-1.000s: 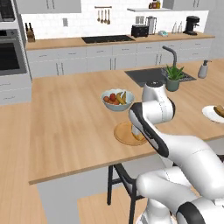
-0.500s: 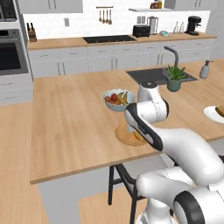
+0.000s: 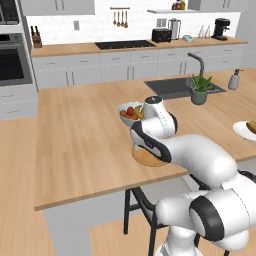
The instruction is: Place one bun and one sausage from the bowl on each plate.
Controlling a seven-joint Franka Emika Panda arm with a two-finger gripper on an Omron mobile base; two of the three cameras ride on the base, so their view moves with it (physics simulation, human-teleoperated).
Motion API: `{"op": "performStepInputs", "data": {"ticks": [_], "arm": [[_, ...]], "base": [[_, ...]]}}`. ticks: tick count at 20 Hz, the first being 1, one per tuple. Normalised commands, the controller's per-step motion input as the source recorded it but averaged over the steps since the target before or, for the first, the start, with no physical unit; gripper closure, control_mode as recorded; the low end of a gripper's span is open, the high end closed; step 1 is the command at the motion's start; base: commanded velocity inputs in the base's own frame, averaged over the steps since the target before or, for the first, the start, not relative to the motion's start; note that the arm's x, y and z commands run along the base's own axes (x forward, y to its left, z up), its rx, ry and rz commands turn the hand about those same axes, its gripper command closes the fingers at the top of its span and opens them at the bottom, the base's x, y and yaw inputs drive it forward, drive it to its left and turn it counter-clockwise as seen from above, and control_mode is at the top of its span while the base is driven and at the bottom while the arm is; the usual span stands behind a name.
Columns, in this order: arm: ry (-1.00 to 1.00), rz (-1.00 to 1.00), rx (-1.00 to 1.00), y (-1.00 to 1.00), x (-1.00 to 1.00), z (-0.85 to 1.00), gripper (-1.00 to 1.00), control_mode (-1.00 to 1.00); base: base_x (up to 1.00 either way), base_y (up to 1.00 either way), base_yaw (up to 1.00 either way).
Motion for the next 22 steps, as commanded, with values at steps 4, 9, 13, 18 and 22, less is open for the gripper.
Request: {"op": "performStepInputs", "data": {"ticks": [4,9,13,18,22], "arm": [[0.02,-0.15,0.02,-0.24,0.11,-0.34,1.00,-1.00],[0.06,-0.14,0.00,0.03,0.36,-0.41,1.00,-1.00],[0.04,-0.13,0.00,0.03,0.38,-0.22,1.00,-1.00],[0.01,-0.05,0.00,0.00,0.30,-0.29,1.00,-1.00],[0.00,0.00,0.00,0.02,0.03,-0.17,1.00,-1.00]], "base": [[0.00,0.00,0.00],[0.00,0.00,0.00],[0.00,0.00,0.00],[0.00,0.00,0.00],[0.00,0.00,0.00]]}}
